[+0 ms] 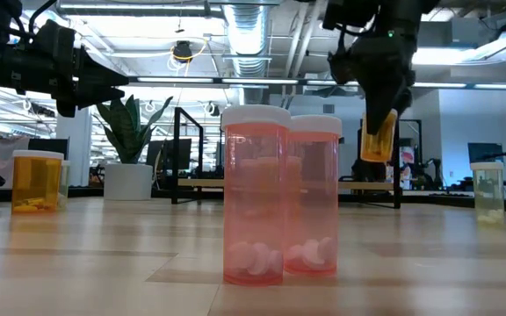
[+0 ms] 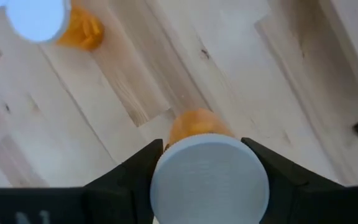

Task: Pick and place medicine bottles onto shelf by color
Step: Put the orange pill bottle on the shelf

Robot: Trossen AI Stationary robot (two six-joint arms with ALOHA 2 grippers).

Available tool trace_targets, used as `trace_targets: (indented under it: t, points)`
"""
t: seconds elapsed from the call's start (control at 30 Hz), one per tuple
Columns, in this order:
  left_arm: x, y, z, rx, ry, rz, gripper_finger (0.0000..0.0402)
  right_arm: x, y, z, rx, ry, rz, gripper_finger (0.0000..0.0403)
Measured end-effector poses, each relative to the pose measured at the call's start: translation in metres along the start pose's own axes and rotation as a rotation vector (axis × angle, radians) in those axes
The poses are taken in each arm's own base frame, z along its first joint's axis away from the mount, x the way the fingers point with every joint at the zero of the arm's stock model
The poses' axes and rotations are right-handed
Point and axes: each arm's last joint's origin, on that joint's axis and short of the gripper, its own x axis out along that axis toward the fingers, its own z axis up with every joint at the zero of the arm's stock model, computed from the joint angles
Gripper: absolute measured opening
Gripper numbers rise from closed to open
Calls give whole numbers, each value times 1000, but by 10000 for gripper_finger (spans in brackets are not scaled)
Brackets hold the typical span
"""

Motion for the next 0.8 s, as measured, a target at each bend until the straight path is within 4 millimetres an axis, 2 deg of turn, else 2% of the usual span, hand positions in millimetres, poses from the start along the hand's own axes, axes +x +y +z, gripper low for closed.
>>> trace_targets:
  t: [0.4,0.8]
  points:
    - [0,0,0,0,0,0,208,-17,-8,10,-284,10,-16,220]
    - [0,0,0,0,0,0,208,-19,-42,26,-435,-22,-49,222]
